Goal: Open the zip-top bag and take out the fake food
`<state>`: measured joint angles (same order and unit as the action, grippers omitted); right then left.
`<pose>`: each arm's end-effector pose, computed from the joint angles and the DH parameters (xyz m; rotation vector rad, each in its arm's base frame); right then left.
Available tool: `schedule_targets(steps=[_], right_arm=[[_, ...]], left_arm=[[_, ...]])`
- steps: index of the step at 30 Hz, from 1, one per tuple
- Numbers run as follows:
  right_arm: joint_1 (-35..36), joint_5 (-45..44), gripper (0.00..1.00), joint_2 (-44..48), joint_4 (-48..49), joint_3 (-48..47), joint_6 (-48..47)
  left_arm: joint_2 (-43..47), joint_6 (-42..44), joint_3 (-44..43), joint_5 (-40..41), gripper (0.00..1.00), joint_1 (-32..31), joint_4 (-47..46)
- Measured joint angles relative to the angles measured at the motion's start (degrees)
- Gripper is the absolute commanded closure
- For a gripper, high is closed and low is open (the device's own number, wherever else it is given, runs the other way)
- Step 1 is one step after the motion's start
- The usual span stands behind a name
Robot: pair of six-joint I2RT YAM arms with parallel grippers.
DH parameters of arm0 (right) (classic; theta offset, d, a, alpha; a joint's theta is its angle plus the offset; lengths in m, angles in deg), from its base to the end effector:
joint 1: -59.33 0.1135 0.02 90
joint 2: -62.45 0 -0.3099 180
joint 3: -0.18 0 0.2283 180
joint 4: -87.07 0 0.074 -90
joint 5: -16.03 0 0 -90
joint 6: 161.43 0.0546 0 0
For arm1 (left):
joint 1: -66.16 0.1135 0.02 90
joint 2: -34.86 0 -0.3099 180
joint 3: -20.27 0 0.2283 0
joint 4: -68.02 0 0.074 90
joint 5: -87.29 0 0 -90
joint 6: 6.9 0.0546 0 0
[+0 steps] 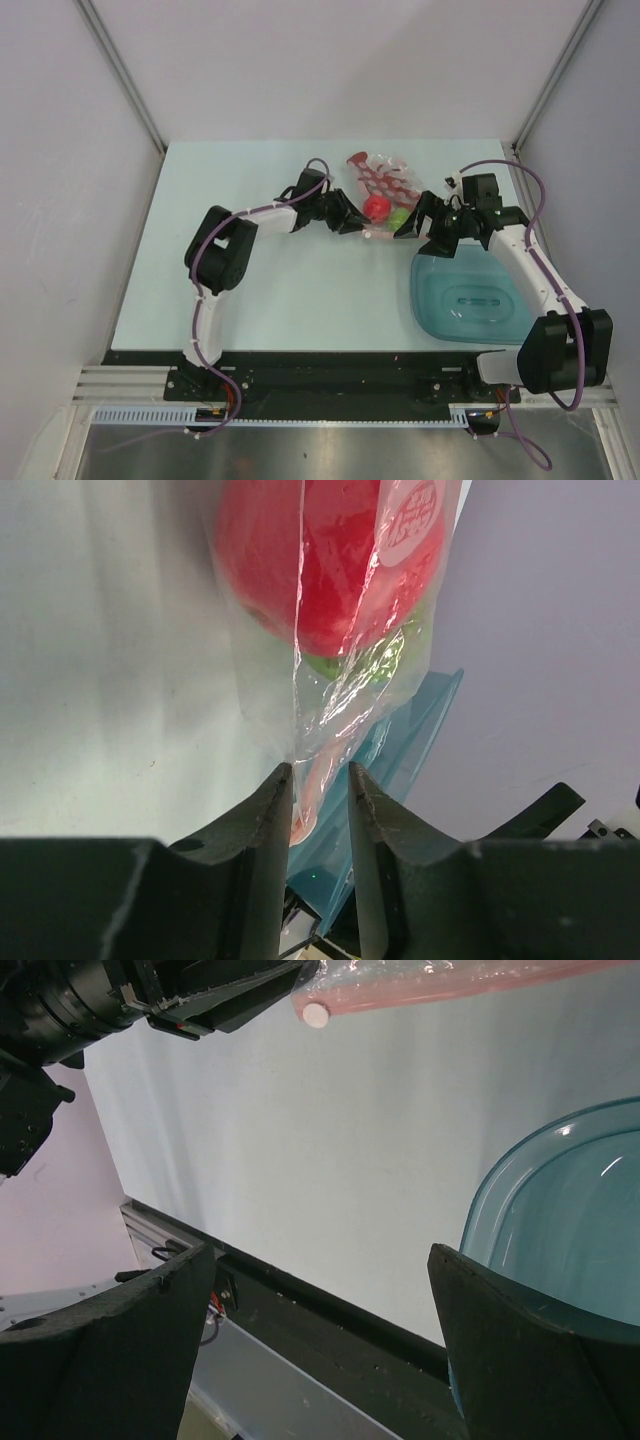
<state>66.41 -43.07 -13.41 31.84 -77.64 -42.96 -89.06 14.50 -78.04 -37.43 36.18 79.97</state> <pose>0.2394 0.0580 0.3250 0.2424 2.5399 0.9262 0.4115 -0.2733 0.1995 -0.4770 2.5593 -1.4852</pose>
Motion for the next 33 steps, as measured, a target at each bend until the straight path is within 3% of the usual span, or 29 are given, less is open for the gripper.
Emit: schedule_targets(steps=[3,4,5,6,14,23,33], right_arm=[[0.02,0.00,0.08,0.00,0.02,0.00,0.02],[0.11,0.00,0.08,0.00,0.02,0.00,0.02],[0.13,0.00,0.08,0.00,0.04,0.02,0.02],[0.17,0.00,0.07,0.00,0.20,0.11,0.02],[1.51,0.83,0.18,-0.92,3.21,1.97,0.76],[1.33,3.37,0.24,-1.53,9.09,5.05,5.14],[-2.56,4.26,0.31,-1.55,21.81,9.25,18.62]], left_arm=[[-0.46,-0.20,0.00,-0.26,0.74,-0.26,-0.13],[-0.66,-0.31,0.00,-0.39,0.80,-0.33,-0.11],[-0.87,-0.48,0.00,-0.46,0.97,-0.48,-0.04],[-1.11,-0.55,0.00,-0.46,1.00,-0.61,-0.04],[-0.98,-4.59,1.44,-1.09,1.00,-1.09,-4.74],[2.78,-22.16,8.09,-0.24,1.00,-2.58,-20.26],[5.79,-34.03,8.09,4.59,1.00,-6.19,-24.33]])
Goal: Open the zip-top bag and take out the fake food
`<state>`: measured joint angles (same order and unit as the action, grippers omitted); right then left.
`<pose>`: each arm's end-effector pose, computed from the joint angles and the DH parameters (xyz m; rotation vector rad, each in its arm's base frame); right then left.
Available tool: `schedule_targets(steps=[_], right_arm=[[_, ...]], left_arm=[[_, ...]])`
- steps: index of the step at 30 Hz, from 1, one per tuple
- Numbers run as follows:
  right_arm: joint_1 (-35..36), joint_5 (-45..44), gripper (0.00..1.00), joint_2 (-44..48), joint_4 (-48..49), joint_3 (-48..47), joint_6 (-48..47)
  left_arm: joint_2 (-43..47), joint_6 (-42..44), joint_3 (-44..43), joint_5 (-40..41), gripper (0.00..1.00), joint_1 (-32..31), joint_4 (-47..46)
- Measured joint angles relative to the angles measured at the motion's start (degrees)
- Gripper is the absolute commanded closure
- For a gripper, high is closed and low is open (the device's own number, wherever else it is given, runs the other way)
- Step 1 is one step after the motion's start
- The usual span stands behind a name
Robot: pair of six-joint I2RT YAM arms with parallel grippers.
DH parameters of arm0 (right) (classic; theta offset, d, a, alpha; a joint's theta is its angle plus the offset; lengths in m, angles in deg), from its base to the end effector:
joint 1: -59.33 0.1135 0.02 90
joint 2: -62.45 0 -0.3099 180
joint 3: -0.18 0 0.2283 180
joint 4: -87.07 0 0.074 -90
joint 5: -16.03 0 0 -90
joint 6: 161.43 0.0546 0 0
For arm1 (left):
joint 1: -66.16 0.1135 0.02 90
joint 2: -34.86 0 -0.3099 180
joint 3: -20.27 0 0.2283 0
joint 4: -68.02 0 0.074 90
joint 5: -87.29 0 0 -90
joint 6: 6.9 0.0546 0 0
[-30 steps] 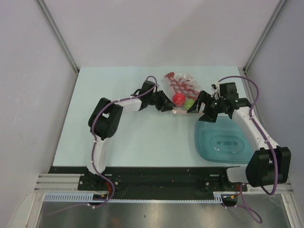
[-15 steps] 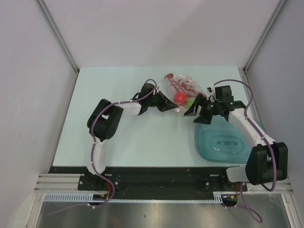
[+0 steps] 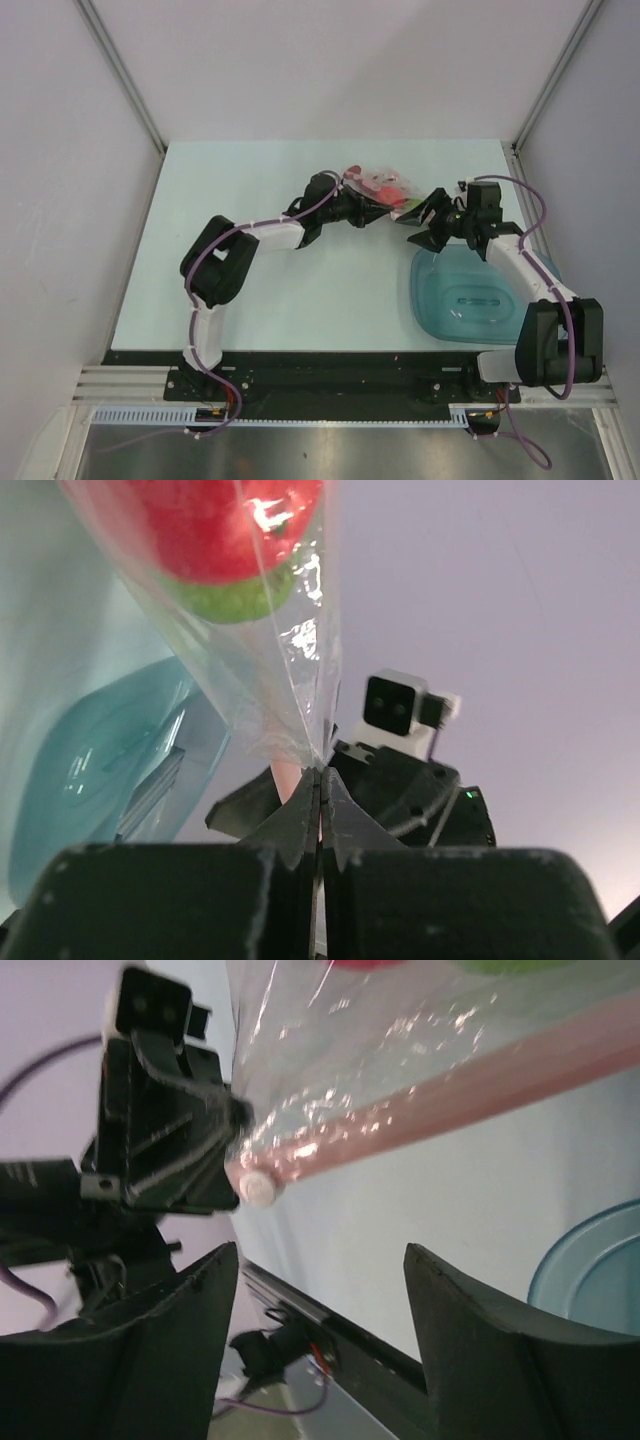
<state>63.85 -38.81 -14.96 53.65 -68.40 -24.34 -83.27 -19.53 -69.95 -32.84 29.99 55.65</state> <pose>0.2626 0.0523 0.3011 0.5580 2.3603 1.1479 0.3751 -0.3082 0.2475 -0.9036 2.2741 -1.9322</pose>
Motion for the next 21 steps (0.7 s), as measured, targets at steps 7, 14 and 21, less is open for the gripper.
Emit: schedule_targets(steps=[7,14,21], right_arm=[[-2.14,0.11,0.39,-2.43,10.01,4.20,10.86],[-2.75,1.07,0.43,-3.08,17.68,7.82,16.79],[-3.17,2.75,0.39,-3.17,26.53,11.63,19.04]], left_arm=[[1.14,-2.05,0.00,2.40,1.00,-2.12,1.01],[1.16,-2.14,0.00,3.02,1.00,-2.62,2.08],[1.16,-2.45,0.02,3.02,1.00,-2.80,2.27]])
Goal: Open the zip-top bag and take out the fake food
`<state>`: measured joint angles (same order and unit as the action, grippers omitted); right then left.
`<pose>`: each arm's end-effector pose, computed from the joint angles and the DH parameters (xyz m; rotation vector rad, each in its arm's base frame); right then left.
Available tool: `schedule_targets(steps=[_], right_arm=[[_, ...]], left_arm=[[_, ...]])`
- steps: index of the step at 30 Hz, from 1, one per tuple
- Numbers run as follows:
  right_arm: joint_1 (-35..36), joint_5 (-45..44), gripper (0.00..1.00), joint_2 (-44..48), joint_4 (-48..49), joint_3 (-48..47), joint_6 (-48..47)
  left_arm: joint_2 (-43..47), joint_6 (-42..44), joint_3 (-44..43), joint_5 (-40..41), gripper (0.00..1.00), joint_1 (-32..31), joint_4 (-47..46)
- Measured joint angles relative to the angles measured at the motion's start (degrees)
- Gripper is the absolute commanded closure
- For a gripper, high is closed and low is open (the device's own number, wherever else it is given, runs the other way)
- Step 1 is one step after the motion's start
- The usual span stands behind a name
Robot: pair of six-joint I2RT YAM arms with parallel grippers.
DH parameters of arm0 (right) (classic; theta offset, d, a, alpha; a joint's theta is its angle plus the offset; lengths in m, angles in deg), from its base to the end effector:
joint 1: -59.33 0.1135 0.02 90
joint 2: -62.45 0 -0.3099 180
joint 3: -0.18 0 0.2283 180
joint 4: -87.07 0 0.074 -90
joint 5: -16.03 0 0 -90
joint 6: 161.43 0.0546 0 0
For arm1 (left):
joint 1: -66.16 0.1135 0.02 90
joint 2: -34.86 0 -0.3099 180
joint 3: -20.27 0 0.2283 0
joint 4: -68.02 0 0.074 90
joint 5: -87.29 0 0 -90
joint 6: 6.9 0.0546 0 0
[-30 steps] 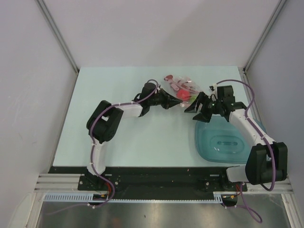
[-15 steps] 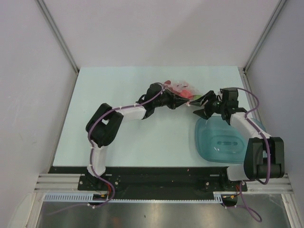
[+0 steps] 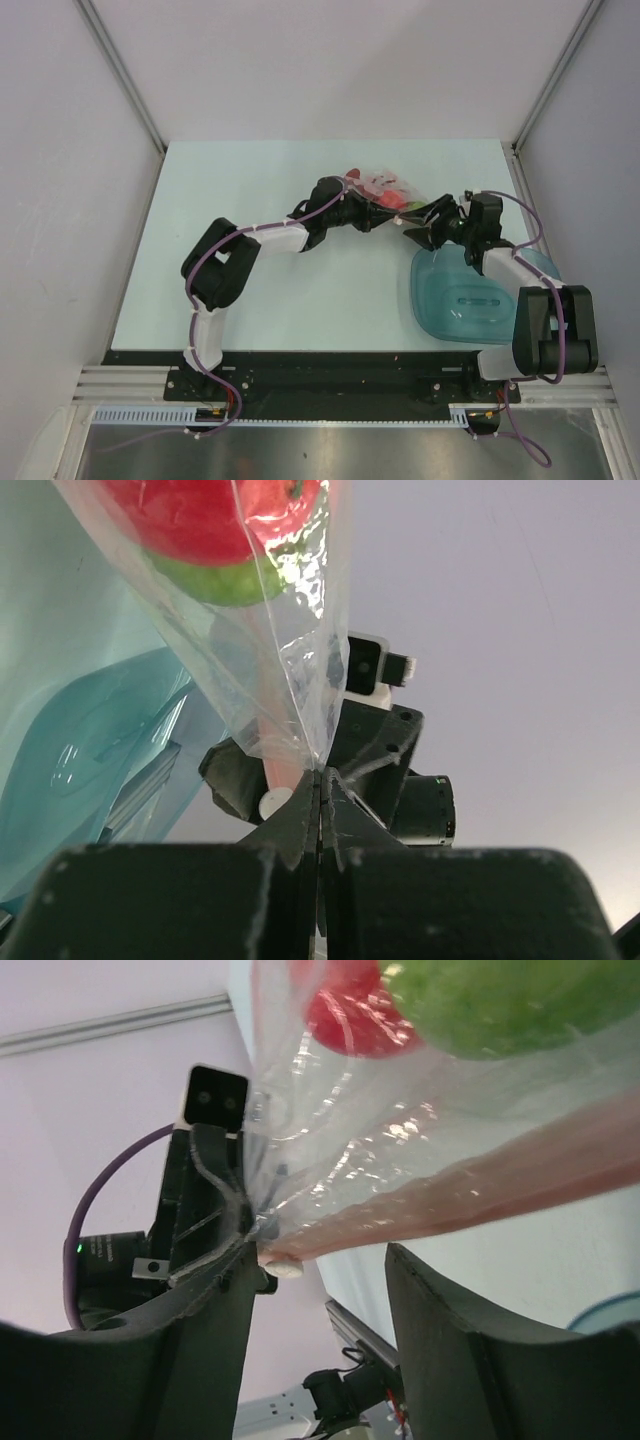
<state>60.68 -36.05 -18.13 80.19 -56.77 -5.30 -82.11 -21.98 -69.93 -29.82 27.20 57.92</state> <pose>0.2784 0.0401 0.2683 0.8341 2.1413 1.3599 0.3590 -0.3223 0.2517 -0.9677 2.2925 -1.9165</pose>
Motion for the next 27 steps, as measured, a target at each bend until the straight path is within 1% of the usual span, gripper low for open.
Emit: schedule_targets(steps=[4,10,14,17,20,21,23,24,26,27], right_arm=[[-0.37,1.68,0.34,0.00,7.08,1.92,-0.59],[-0.70,4.26,0.35,0.20,15.65,4.74,-1.07],[-0.72,5.92,0.37,-0.57,23.71,7.34,0.35],[-0.35,6.60,0.44,-2.12,28.33,8.87,1.60],[-0.07,6.58,0.56,-3.19,31.91,9.88,3.32],[-0.07,6.56,0.62,-3.26,32.89,10.32,4.07],[-0.09,6.56,0.64,-3.26,34.91,11.34,5.38],[-0.17,6.49,0.69,-3.26,35.85,11.91,6.23],[-0.37,6.29,0.72,-3.26,37.46,13.11,7.58],[-0.50,6.23,0.77,-3.26,38.05,13.64,8.37]], left_arm=[[0.00,-0.07,0.00,-0.11,1.00,-0.15,0.57],[0.00,-0.09,0.00,-0.52,1.00,-0.31,1.18],[0.00,-0.07,-0.02,-0.68,1.00,-0.31,1.57],[0.00,-0.07,-0.04,-1.14,1.00,-0.31,2.10],[0.00,-0.07,-0.04,-1.53,1.00,-0.31,2.10],[0.00,-0.07,-0.04,-1.55,1.00,-0.31,2.10],[0.00,-0.09,-0.04,-1.60,1.00,-0.31,2.12],[0.00,-0.07,-0.04,-1.60,1.00,-0.31,2.12],[0.00,-0.07,-0.04,-1.70,1.00,-0.31,2.14],[0.00,-0.07,-0.04,-1.79,1.00,-0.31,2.14]])
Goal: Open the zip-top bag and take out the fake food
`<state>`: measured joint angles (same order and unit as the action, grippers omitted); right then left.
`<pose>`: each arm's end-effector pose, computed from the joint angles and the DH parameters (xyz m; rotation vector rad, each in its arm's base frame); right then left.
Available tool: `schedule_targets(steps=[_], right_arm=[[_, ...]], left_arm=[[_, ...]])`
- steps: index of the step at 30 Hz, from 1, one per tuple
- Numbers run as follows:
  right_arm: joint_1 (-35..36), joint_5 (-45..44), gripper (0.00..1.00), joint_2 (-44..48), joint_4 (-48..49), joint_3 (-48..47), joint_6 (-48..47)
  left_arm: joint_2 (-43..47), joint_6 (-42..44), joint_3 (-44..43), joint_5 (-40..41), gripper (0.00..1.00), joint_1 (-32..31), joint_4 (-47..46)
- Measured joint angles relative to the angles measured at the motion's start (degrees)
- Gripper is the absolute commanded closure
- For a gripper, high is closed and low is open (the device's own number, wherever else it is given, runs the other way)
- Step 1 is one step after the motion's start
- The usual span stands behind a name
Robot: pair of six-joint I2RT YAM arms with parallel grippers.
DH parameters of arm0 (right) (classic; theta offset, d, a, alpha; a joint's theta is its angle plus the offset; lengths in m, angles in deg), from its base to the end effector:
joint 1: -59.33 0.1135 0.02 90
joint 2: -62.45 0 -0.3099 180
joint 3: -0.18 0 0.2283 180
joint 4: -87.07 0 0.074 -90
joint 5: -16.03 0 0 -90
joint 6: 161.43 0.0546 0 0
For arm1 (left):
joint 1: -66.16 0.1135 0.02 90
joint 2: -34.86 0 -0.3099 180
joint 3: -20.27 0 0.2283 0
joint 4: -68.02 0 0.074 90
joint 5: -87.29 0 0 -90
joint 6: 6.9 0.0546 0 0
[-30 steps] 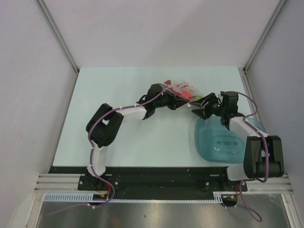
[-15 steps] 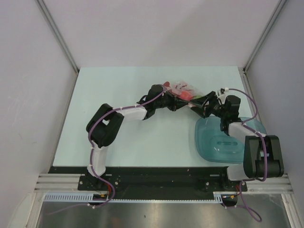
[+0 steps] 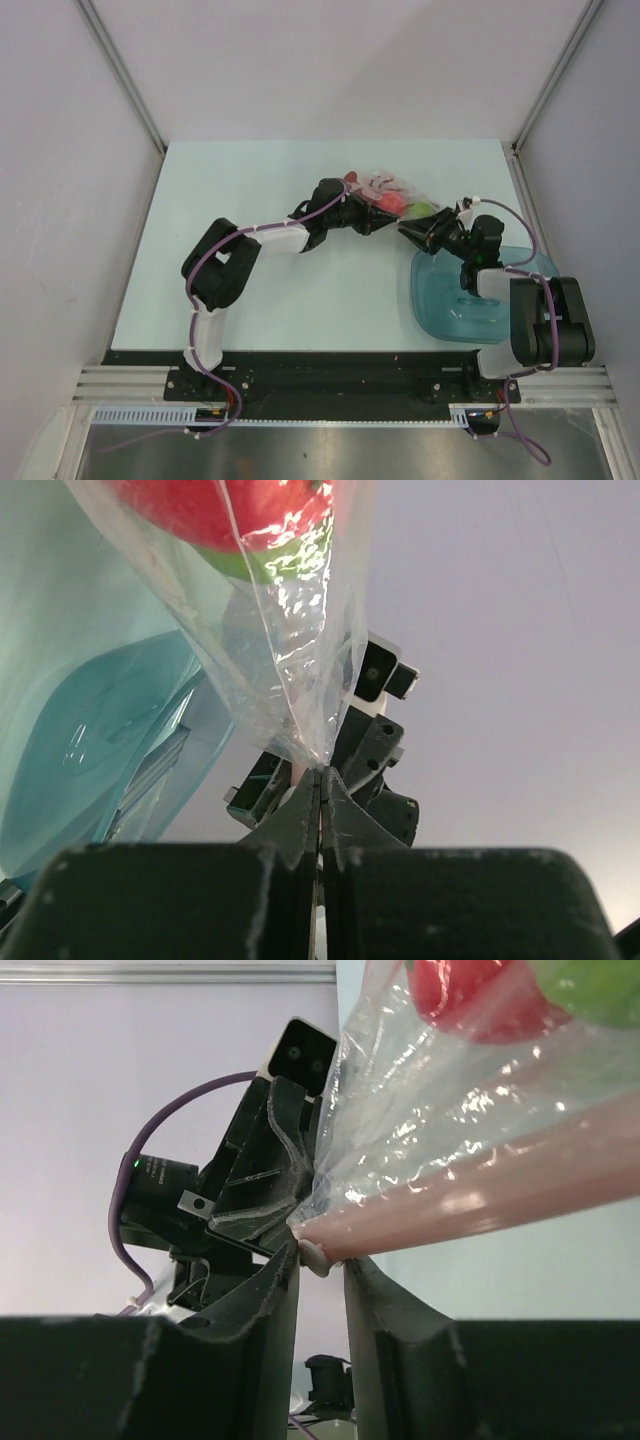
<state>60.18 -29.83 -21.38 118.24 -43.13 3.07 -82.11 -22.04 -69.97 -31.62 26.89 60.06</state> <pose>0.2713 0.0421 0.2549 0.6076 1.8885 1.5751 0.3547 -0.3241 0.2478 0.9487 -2.2935 1.8570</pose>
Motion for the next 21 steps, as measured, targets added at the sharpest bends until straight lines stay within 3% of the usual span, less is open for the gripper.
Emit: schedule_targets(steps=[4,7,9,10,13,16,21], right_arm=[[-1.38,-0.02,0.84,0.50,1.29,1.77,1.70],[-3.13,-0.04,0.96,0.81,1.81,1.99,2.08],[-3.61,-0.07,1.00,0.81,2.19,1.97,2.47],[-3.78,-0.07,1.00,0.79,2.54,1.99,3.06],[-3.98,0.07,1.00,0.79,3.17,1.99,3.76],[-3.98,0.24,1.00,0.79,2.78,1.99,3.93],[-3.98,0.42,1.00,0.83,2.14,1.99,4.44]], left_arm=[[0.00,0.04,0.00,-0.28,1.00,0.00,0.04],[0.00,0.13,0.00,-0.61,1.00,-0.17,0.26],[0.00,0.17,-0.09,-1.25,0.90,-0.17,0.26],[0.00,0.31,-0.13,-1.51,0.74,-0.17,0.26],[0.00,1.81,-0.68,-2.40,0.53,-0.17,1.46],[-0.02,3.72,-2.23,-3.19,0.44,-0.22,4.04],[-0.15,5.22,-4.28,-3.37,0.45,-0.48,6.01]])
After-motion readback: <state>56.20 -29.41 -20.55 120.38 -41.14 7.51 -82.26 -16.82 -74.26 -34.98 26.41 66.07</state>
